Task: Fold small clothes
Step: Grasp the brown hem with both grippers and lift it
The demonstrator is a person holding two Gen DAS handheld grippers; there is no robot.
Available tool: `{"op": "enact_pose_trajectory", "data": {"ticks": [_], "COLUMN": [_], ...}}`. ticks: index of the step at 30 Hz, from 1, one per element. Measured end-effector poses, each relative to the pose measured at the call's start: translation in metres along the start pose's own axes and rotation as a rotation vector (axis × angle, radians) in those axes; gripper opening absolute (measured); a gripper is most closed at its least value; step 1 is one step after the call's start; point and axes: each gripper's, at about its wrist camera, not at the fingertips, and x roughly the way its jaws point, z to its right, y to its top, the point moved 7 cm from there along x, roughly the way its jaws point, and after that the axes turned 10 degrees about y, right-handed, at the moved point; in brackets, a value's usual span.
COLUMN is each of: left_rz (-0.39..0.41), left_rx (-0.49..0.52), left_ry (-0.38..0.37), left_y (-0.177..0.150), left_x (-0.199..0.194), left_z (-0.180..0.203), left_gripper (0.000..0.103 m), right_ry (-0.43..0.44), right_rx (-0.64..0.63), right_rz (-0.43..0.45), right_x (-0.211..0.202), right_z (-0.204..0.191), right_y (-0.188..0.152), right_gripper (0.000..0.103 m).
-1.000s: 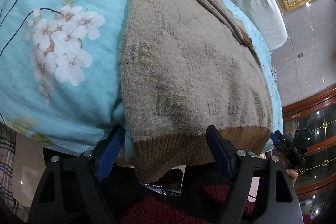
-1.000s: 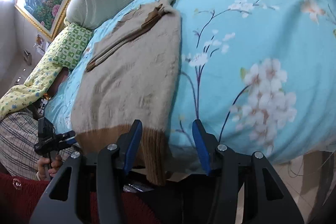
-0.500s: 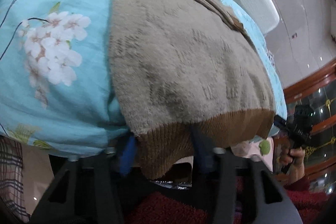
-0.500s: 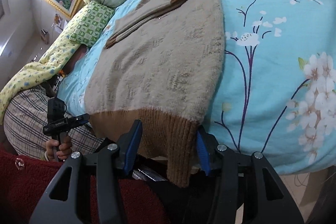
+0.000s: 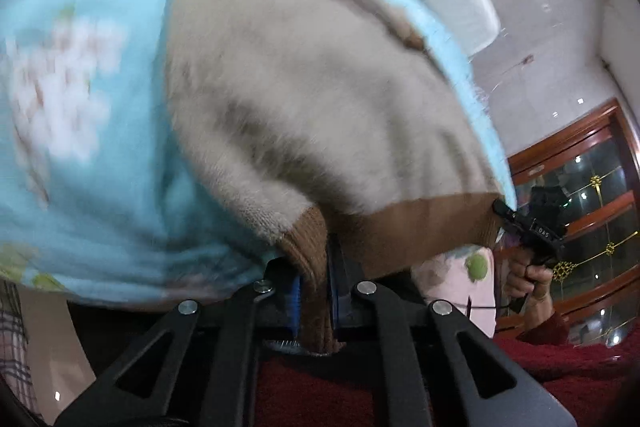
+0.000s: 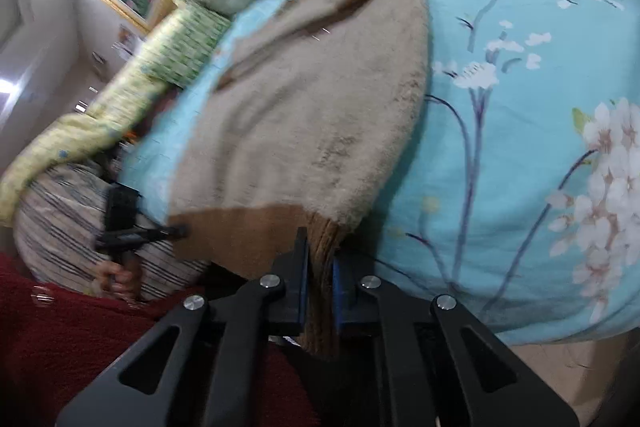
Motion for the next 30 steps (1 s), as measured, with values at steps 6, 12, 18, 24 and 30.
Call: {"op": "enact_pose_trajectory", "data": {"ticks": [6,12,18,24,30], "left_rz": [0.148,0.262,0.295,0.371,0.449], "left_rx": [0.027,0.030,-0.036,-0.072,-0.099], "left_ry": [-0.095,-0.148,-0.187,-0.184,-0.164], "left_y": [0.046,0.117,0.167,0.233,0.317], "left_x": [-0.038,-0.047,-0.034,-0.034,-0.024], "left_z": [0.033,0.042,0.030,0.012,-0.005], "left_gripper": [0.008,0.007,0.007,0.007,0.007], "right_ry": [0.197,0.296,0.302,0.316,0.280], "right_rx": [0.026,-0.013,-0.055,-0.037,0.015], "right_rz": [0.183,0.276,0.269,0.307,0.390], "right_x": [-0.017,-0.011,0.021,0.044,0.072], "right_z": [-0.023,-0.044,-0.054,-0.043,-0.018], "right_y": [0.046,0.112,0.174,0.234,0.309], "right_gripper": [0.010,0.010,0.010,0.010,0.010]}}
